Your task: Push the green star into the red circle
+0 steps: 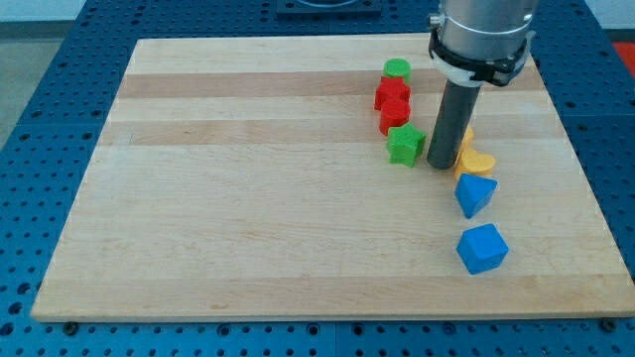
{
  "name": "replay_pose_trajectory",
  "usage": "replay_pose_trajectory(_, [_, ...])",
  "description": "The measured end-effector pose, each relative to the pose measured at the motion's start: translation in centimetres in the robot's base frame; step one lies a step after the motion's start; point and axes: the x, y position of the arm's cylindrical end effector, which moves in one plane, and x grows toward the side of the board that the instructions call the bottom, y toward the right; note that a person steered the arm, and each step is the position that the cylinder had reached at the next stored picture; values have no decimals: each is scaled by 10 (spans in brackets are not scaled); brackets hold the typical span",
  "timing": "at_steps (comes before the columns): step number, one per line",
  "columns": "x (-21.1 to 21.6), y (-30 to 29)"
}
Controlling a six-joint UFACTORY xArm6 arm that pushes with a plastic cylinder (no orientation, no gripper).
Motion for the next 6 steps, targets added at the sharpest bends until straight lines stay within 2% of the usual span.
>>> replay_pose_trajectory(6, [-14,-24])
